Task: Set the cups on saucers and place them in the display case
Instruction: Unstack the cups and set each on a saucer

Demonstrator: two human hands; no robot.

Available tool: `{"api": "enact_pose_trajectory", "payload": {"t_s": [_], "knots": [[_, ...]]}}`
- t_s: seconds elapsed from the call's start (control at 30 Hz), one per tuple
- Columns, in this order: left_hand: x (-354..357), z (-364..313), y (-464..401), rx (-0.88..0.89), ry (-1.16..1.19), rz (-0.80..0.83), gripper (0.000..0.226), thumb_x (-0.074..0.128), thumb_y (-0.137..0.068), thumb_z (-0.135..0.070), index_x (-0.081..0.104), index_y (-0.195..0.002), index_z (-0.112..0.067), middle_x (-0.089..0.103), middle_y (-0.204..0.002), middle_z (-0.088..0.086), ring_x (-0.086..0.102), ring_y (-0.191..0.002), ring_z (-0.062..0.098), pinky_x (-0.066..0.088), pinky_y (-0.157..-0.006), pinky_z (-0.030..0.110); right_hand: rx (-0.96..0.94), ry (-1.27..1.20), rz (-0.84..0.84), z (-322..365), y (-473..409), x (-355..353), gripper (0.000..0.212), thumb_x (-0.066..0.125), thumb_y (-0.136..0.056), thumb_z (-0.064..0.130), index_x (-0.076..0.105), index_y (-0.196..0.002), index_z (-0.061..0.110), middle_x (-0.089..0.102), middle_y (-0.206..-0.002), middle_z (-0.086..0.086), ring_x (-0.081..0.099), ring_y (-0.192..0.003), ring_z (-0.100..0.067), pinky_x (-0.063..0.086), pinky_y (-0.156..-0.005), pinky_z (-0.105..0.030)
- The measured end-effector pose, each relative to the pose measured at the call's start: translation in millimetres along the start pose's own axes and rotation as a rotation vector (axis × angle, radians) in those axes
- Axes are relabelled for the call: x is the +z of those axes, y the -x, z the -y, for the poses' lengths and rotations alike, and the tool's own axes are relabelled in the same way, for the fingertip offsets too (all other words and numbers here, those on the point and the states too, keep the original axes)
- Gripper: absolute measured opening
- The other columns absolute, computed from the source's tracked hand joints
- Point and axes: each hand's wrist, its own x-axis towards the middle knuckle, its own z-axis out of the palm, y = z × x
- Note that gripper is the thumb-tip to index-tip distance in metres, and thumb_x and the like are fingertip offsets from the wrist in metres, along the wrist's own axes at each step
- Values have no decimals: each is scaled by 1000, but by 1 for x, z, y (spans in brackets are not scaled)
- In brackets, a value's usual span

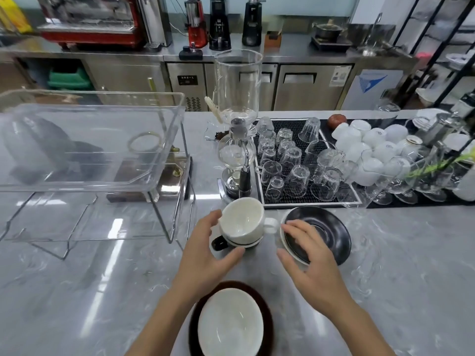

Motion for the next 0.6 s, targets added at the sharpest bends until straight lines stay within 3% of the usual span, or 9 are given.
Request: {"api": "enact_pose_trajectory", "payload": {"t_s": [0.17,0.37,0.5,0.6], "knots": [[4,-2,-16,-26,-44,21,109,78,-57,-64,36,-150,-27,43,-149,-18,44,-138,6,39,-116,38,0,-18,17,-5,-23,1,44,64,-88,33,58,-131,26,52,-133,13,51,-124,-7,47,-101,-37],[10,2,-33,-15,-56,71,117,83,-51,-67,34,-151,-33,43,-150,-21,44,-138,5,39,-115,35,-11,-21,50,-8,-42,7,33,68,-88,27,64,-121,23,56,-104,26,53,-85,8,40,-80,-11],[10,-2,-41,13,-10,81,86,85,-53,-59,32,-118,-74,49,-116,-51,50,-111,-21,39,-91,2,44,-52,94,-11,-48,11,28,70,-89,24,67,-117,29,59,-86,37,57,-73,1,41,-67,-9],[10,1,-46,-5,15,99,102,89,-50,-61,27,-131,-66,46,-123,-51,46,-120,-22,36,-96,3,76,-99,110,-14,-55,12,20,68,-90,25,70,-111,27,62,-80,32,57,-69,-3,42,-64,-11]]}}
